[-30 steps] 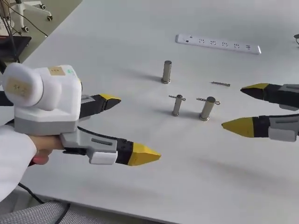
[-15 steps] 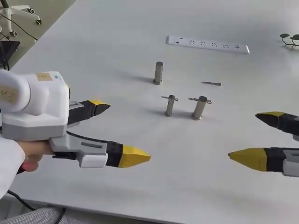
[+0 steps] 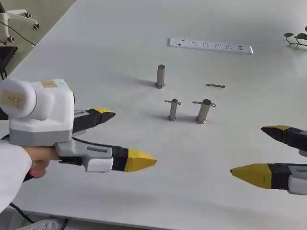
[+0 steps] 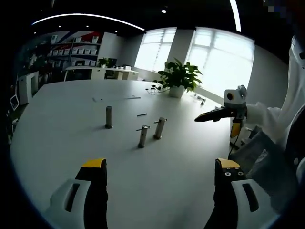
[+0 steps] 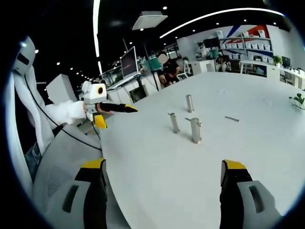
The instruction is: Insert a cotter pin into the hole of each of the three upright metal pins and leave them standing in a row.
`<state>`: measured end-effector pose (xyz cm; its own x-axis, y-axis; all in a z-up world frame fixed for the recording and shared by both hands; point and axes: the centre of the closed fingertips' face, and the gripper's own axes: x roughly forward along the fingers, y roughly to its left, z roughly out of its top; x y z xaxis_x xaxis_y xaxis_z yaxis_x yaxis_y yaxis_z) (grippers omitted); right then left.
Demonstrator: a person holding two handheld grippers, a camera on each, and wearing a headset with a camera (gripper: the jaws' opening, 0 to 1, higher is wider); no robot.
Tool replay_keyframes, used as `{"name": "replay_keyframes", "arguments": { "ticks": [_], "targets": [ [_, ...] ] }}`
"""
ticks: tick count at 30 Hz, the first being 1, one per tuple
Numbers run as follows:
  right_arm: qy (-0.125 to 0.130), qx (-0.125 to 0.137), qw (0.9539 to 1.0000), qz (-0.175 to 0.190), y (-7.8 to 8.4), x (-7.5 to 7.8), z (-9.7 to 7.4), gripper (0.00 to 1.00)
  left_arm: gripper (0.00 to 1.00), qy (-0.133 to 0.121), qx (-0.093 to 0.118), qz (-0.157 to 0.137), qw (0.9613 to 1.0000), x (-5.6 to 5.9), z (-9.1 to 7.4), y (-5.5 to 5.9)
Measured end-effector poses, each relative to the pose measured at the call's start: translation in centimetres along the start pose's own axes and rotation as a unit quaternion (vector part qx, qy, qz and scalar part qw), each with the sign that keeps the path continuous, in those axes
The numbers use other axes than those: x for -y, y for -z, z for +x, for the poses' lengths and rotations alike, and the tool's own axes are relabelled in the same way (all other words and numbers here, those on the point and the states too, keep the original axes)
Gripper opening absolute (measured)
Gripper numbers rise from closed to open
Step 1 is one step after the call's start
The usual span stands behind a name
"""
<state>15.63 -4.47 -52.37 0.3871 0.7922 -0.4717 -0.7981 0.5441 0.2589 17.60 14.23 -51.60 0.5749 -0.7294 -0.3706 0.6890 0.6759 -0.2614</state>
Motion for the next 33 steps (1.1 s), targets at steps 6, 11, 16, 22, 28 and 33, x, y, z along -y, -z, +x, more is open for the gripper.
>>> {"name": "replay_keyframes", "arguments": {
  "ticks": [6, 11, 16, 22, 28, 33],
  "targets": [
    [0.003, 0.003, 1.0000, -0.005, 0.3, 0.0, -0.1, 0.97, 0.89, -0.026, 0.027, -0.003, 0.9993, -2.7, 0.4, -2.3],
    [0.007, 0.010, 0.9999, -0.003, 0.5, -0.1, -0.3, 0.96, 0.84, -0.047, 0.049, -0.008, 0.9977, -5.4, 2.0, -4.6],
    [0.009, 0.015, 0.9998, -0.004, 0.7, -0.2, -0.4, 0.96, 0.72, -0.072, 0.063, 0.015, 0.9953, -7.6, 3.7, -6.8],
    [0.013, 0.016, 0.9998, 0.002, 0.8, -0.1, -0.5, 0.95, 0.62, -0.079, 0.066, 0.023, 0.9944, -9.2, 6.1, -8.0],
    [0.013, 0.018, 0.9998, 0.004, 1.1, -0.1, -0.8, 0.94, 0.47, -0.084, 0.045, 0.044, 0.9945, -10.4, 9.1, -8.3],
    [0.018, 0.022, 0.9996, 0.009, 1.4, 0.2, -1.0, 0.93, 0.36, -0.104, 0.028, 0.065, 0.9920, -12.0, 11.1, -8.1]
  ]
}}
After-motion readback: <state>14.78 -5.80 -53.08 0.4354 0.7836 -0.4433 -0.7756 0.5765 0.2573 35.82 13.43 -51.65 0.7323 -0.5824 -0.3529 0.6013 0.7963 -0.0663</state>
